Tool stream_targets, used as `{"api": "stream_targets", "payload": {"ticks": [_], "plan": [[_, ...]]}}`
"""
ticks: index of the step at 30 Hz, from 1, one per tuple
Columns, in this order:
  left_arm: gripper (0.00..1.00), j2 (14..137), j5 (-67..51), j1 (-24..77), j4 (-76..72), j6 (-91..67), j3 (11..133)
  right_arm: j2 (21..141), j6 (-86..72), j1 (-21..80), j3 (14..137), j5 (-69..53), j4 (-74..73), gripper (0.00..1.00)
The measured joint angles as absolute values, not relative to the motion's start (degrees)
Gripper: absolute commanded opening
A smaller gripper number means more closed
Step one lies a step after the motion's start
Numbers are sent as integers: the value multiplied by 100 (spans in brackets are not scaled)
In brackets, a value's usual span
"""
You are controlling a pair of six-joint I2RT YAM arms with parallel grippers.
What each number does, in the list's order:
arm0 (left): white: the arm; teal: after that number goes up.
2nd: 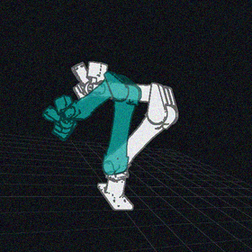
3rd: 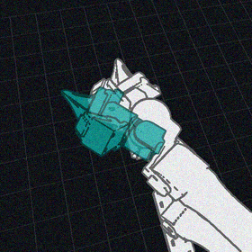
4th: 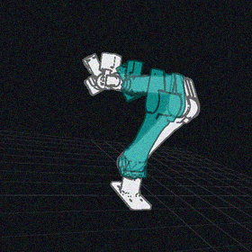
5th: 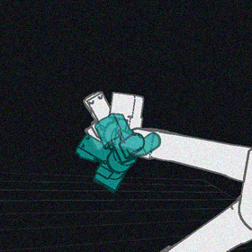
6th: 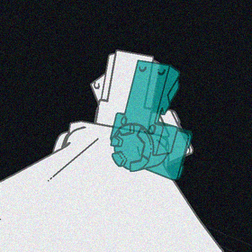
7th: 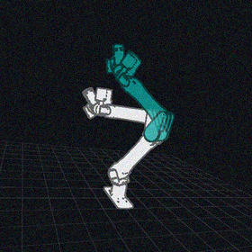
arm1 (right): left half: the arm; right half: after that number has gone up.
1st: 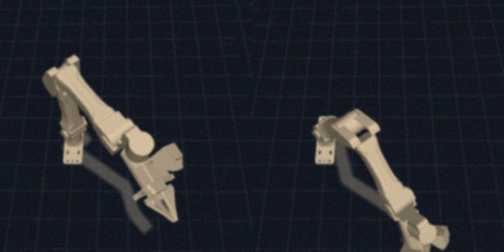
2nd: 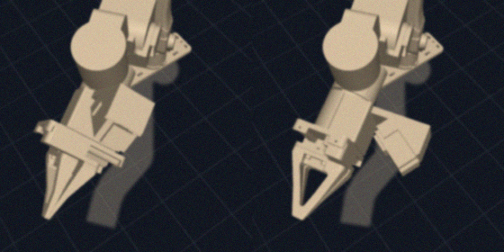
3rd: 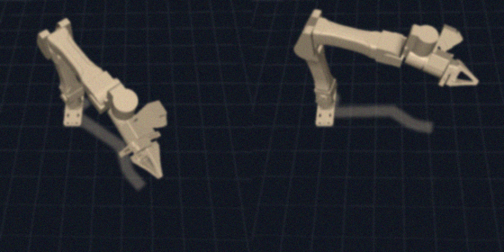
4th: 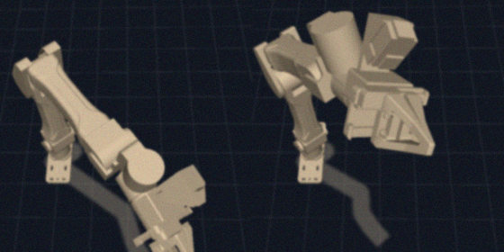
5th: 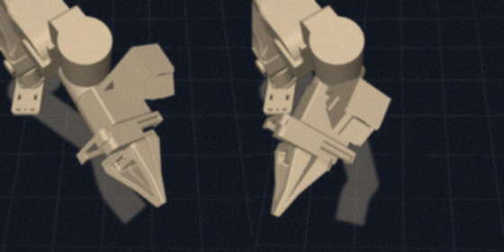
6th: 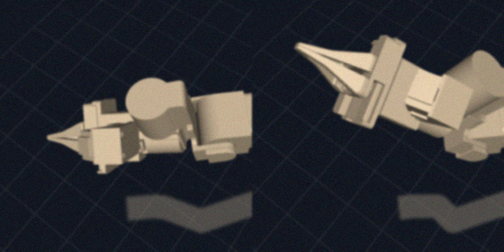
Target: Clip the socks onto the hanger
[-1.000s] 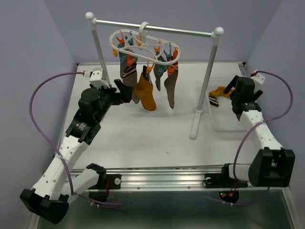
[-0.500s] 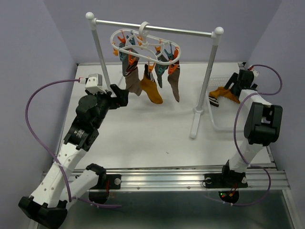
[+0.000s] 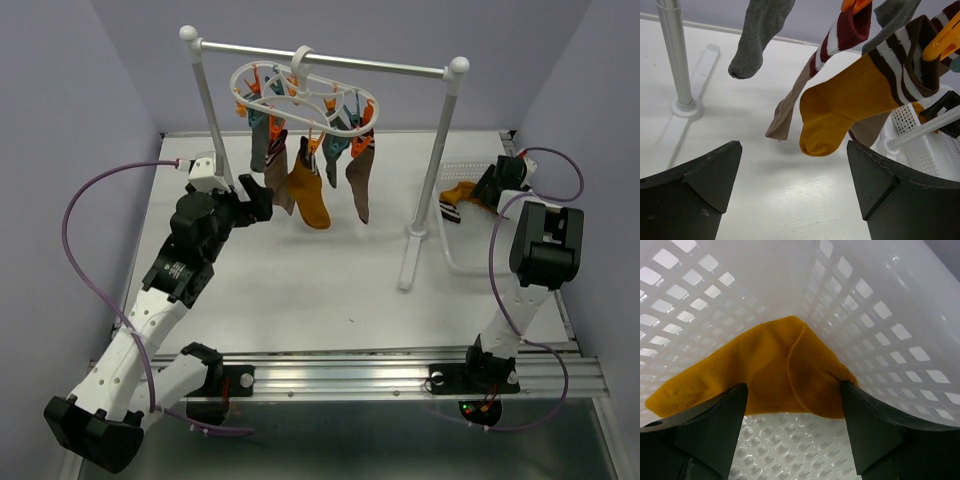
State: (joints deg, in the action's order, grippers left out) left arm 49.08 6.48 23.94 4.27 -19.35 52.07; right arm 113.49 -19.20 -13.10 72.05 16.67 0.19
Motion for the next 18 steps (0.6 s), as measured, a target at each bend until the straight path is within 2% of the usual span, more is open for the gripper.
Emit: {"api": "stream_targets", "payload": {"ticks": [1, 2, 4, 5, 7, 8, 14, 18], "plan": [[99, 4945, 648, 2394, 429, -1935, 5207, 11362, -1927, -1310, 7205, 1667, 62, 74], [99, 4980, 646, 2394, 429, -1935, 5207, 11367, -1927, -1310, 7205, 1669, 78, 59], [99, 5041, 644, 2394, 429, -1935, 5207, 11373, -1944, -1313, 7205, 1686, 108, 38], [99, 5068, 631, 2394, 429, -1935, 5210, 11373, -1959, -1313, 7203, 1695, 128, 21], [99, 5096, 604, 2394, 432, -1935, 5210, 11373, -1938, -1313, 7185, 1715, 209, 5], [99, 5096, 598, 2394, 434, -1938, 5210, 11373, -1951, -1313, 7177, 1728, 226, 1], [99, 5081, 506, 2394, 432, -1935, 5214, 11142, -1828, -1313, 6810, 1671, 469, 1], [99, 5019, 318, 2394, 405, -1933, 5214, 10374, -1656, -1313, 6545, 1426, 447, 1]]}}
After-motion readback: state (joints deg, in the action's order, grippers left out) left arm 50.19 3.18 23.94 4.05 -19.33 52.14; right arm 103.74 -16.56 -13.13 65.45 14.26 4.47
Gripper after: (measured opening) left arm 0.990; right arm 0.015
